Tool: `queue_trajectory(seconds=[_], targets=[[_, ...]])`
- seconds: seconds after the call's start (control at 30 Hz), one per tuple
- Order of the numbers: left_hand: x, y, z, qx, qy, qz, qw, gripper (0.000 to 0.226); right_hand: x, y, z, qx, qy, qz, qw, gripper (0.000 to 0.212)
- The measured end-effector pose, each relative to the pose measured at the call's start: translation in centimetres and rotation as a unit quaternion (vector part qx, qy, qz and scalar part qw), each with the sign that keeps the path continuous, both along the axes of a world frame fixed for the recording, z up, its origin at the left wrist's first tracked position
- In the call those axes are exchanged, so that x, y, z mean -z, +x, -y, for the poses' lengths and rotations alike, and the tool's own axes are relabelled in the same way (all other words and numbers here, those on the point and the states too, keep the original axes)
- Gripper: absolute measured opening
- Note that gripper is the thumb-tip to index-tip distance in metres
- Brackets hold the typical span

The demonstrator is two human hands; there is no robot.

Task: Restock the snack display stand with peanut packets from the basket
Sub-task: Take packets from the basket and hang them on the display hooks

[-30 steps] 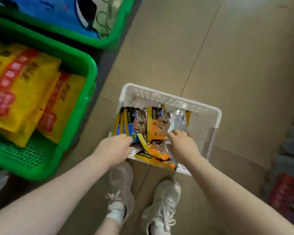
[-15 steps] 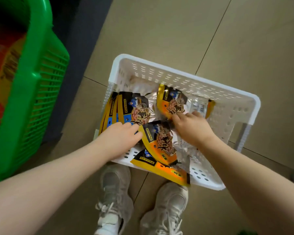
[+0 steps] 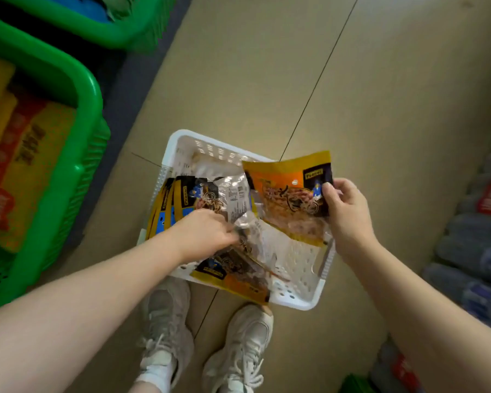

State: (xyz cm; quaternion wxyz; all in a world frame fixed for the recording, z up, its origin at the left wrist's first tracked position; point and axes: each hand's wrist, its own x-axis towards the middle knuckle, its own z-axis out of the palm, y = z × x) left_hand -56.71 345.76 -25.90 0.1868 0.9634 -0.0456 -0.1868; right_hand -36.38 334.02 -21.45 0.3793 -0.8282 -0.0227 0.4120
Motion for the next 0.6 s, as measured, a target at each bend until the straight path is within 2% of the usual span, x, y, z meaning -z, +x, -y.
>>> queue_trajectory(seconds=[0.1,0.27,0.37,0.43,0.5,0.6], targets=[[-6.5,-0.5,-0.2,-0.039,0.01,0.004,0.999,0.051,-6.1,0.2,-1.5,-0.007,-0.008,-0.005,1.0,0.016],[-20.7,-2.2,-2.3,-0.19,0.004,-0.024,0.981,0.054,-20.2,1.1,-4.6,-0.045,0.015,0.039,0.998,0.02],[-30.6,-3.5,-3.7,-0.299,0.033,-0.06,0.952,0.018,-29.7,0.9,-6.5,-0.077,0.039,0.054,0.995,0.018],[-37.4,-4.8,-4.1,-0.384,0.042,-0.086,0.918,0.024,-35.9,0.4,-7.6,-0.112,0.069,0.077,0.988,0.02],[-44.2,-6.6,-4.2,-0.459,0.045,-0.05,0.886,0.027,-42.2,-0.3,-8.8,-0.153,0.107,0.112,0.976,0.026],[-53.4,-10.7,-2.8,-0.513,0.131,0.08,0.844,0.024,-51.5,-3.0,-10.0,-0.209,0.181,0.154,0.949,0.028]])
